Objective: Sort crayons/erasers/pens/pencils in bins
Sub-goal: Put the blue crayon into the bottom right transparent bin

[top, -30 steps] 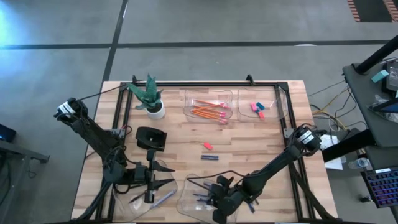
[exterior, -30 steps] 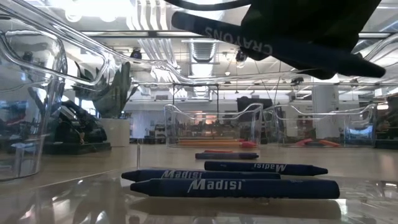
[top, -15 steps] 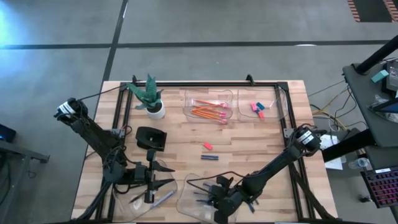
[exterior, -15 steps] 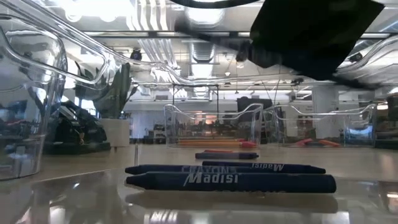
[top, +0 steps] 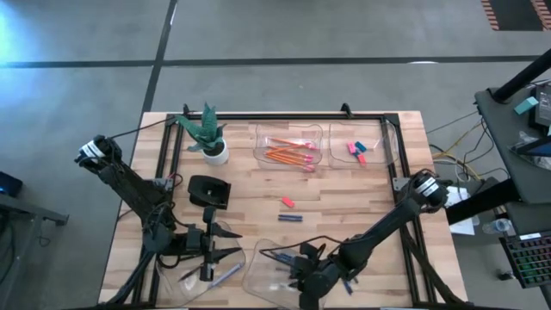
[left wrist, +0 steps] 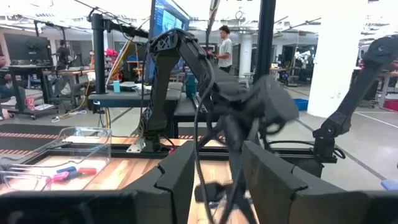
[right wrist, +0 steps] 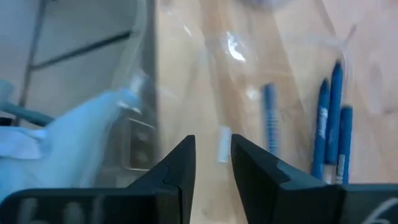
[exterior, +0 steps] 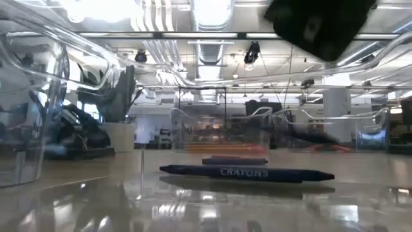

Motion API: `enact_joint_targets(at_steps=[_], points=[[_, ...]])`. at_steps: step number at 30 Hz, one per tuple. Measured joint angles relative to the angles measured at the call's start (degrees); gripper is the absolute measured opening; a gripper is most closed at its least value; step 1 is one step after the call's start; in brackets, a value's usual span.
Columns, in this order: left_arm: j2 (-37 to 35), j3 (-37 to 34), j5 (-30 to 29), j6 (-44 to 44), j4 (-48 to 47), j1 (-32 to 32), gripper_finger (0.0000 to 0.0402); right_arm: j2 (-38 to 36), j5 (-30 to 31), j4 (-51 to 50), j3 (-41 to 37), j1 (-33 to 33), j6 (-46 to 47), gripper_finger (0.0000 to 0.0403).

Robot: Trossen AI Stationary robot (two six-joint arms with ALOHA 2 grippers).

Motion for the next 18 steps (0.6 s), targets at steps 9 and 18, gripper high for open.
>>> enact_joint_targets(at_steps=[9,18], points=[[0.17,0.0,0.06,-0.01,-2.28,2.56,0.0121,-7.71,1.24,-2.61,0.04,-0.04,-7.9,0.0095],[8.13,1.74,3.76,-6.14,-4.24,14.61,0.0121,-18.13,11.63,-28.52,0.15,0.11,-9.91,0.0096]])
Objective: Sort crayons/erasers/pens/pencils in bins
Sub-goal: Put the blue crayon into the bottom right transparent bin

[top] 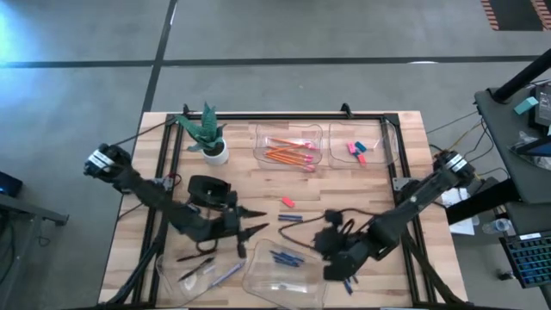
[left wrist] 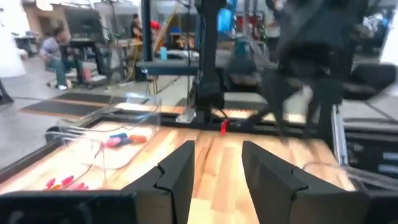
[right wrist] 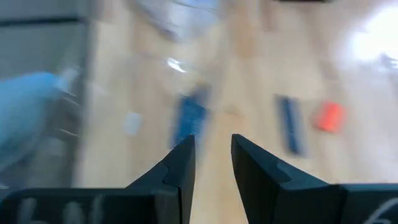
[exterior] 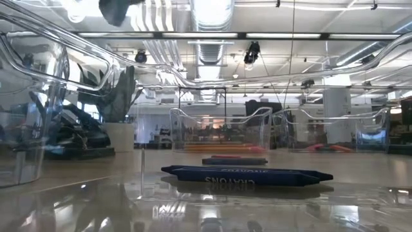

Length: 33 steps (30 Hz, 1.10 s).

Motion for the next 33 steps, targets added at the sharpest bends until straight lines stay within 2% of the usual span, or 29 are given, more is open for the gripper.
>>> enact_joint_targets(at_steps=[3,7,13,17,21,25,33], points=[[1.04,1.39,7.4,-4.15,-5.35,3.35,0.0121,-2.38,3.83,-9.41,-0.21,0.01,2.82,0.0096],[3.59,4.31,12.96,-12.11,-17.13,9.26,0.0121,-5.39,7.4,-17.33,-2.01,-0.15,5.13,0.0096],[10.09,10.52,26.26,-19.27,-29.12,18.79,0.0121,-10.48,9.3,-18.3,-8.2,-0.07,6.68,0.0096],[14.89,13.5,32.03,-19.03,-30.84,22.19,0.0121,-14.18,9.62,-18.11,-13.45,-0.03,9.73,0.0096],[19.47,15.63,38.38,-15.06,-32.63,23.27,0.0121,-17.82,9.61,-16.32,-19.79,-0.02,12.28,0.0096],[22.52,16.8,38.99,-10.12,-33.44,23.43,0.0121,-21.06,9.62,-11.04,-25.83,-0.13,13.01,0.0096],[23.98,16.86,39.08,-9.79,-33.61,24.65,0.0121,-24.69,9.63,-1.08,-33.72,-0.15,9.72,0.0096]])
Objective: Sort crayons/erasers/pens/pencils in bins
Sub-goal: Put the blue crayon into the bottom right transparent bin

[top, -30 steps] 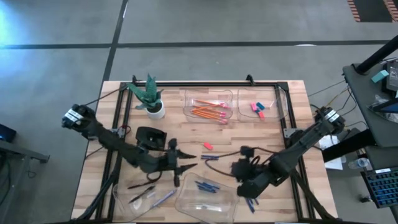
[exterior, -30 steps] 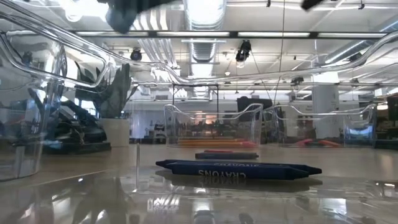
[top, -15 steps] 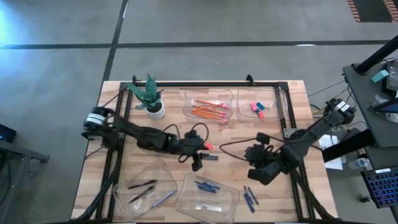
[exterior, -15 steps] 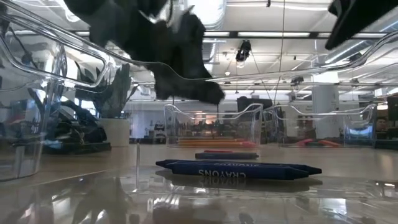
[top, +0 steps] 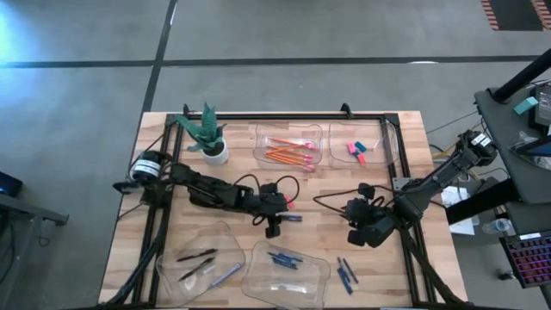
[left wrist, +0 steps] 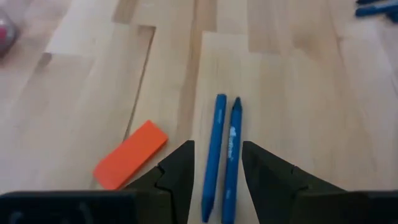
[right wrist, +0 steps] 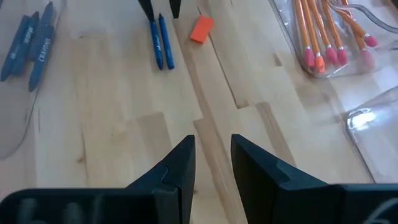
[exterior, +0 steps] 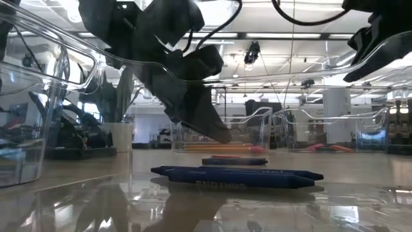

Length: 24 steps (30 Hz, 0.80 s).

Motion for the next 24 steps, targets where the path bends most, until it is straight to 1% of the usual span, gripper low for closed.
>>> enact_joint_targets(at_steps=[4,7,11,20,24], points=[[0.02,-0.26,2.88,-0.04,-1.78,1.02,0.0121,-0.23,0.01,0.52,-0.79,0.01,-0.45,0.0096],[0.02,-0.67,3.31,-0.13,-1.7,1.55,0.0121,0.06,0.15,0.65,-0.79,0.01,-0.96,0.0096],[0.24,-0.8,3.33,-0.15,-1.62,1.7,0.0121,0.06,0.55,0.72,-0.79,0.01,-1.32,0.0096],[3.26,-0.7,3.38,-0.39,0.07,1.66,0.0121,0.1,1.46,1.12,-0.79,0.02,-1.91,0.0096],[3.44,-0.76,0.84,1.28,-1.05,1.77,0.0121,0.1,1.47,1.11,-0.79,0.02,-1.9,0.0096]])
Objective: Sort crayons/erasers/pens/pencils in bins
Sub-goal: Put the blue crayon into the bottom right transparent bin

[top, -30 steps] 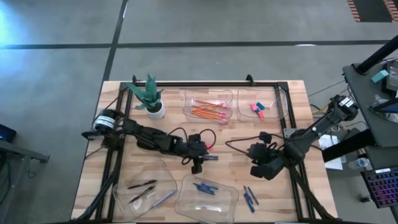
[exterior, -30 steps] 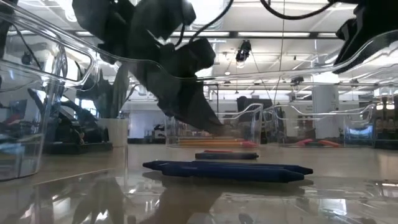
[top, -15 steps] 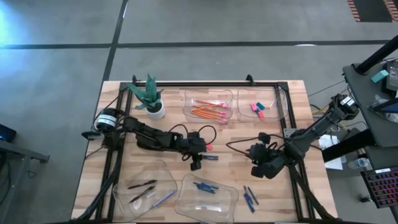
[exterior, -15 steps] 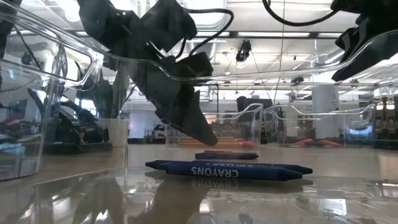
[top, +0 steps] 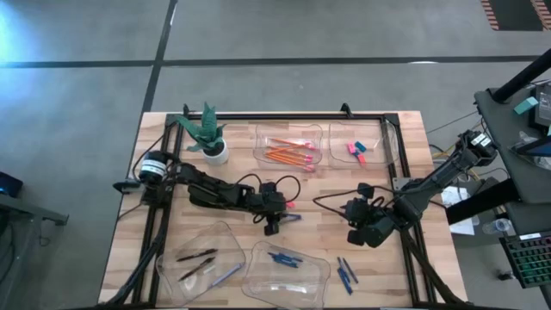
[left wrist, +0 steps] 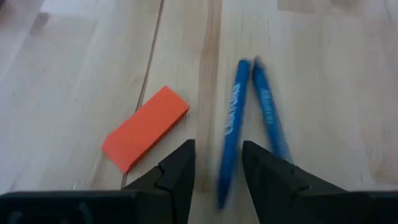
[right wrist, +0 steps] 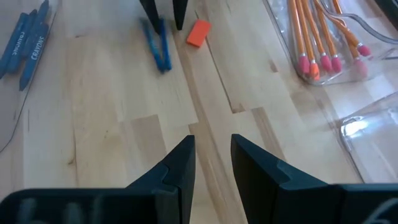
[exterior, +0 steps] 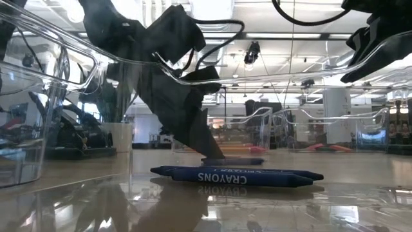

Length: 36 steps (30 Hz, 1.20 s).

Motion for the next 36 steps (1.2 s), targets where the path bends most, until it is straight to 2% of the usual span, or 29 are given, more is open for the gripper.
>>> enact_joint_targets(at_steps=[10,13,18,20,29,36], points=[[0.06,-0.46,-0.03,0.1,0.36,0.31,0.0115,0.0,0.0,0.37,0.0,0.0,0.02,0.0096],[0.04,-0.62,-0.04,0.05,0.38,0.33,0.0089,0.0,0.0,0.43,0.0,0.0,-0.38,0.0095],[0.04,-0.66,0.0,-0.34,0.29,0.6,0.0022,0.0,0.02,1.11,0.0,0.0,-0.9,0.0096],[0.02,-0.43,0.04,-0.36,0.0,0.63,0.001,0.0,0.02,1.11,0.0,0.0,-0.9,0.0096],[-1.2,1.32,-0.12,0.17,-1.18,1.26,0.001,0.0,0.02,1.19,0.0,0.0,-1.0,0.0096],[-5.76,4.48,-2.86,4.22,-0.51,1.36,0.0008,0.0,0.09,1.29,0.0,0.0,-1.05,0.0095]])
